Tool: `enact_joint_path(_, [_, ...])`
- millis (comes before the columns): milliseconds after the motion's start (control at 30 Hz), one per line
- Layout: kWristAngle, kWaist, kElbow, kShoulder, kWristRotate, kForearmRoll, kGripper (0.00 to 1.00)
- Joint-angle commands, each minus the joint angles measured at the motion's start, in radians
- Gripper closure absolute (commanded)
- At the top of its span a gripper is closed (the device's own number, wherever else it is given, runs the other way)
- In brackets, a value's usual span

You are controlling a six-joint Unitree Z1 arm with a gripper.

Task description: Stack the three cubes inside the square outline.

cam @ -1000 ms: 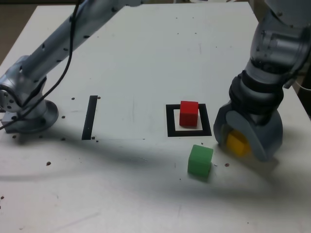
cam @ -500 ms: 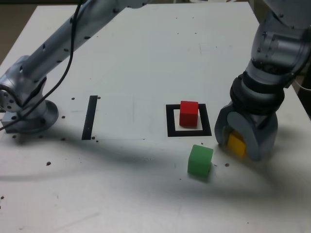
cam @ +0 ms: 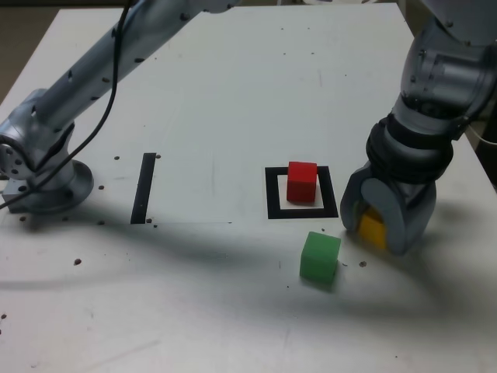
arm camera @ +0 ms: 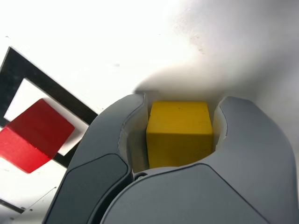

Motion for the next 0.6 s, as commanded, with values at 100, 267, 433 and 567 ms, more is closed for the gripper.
enact_joint_path(100, [0.05,0.003,-0.044,-0.06,-0.064,0.088,0.72])
enact_joint_path(267, [0.073,0.033,-0.078,-0.11,-0.163,0.175,0.72])
enact_joint_path(433, [0.045,0.069,-0.051,-0.165,-0.26,0.201,0.72])
enact_joint_path(567, [0.004,0.086,0.01,-0.213,-0.336,0.2,0.72])
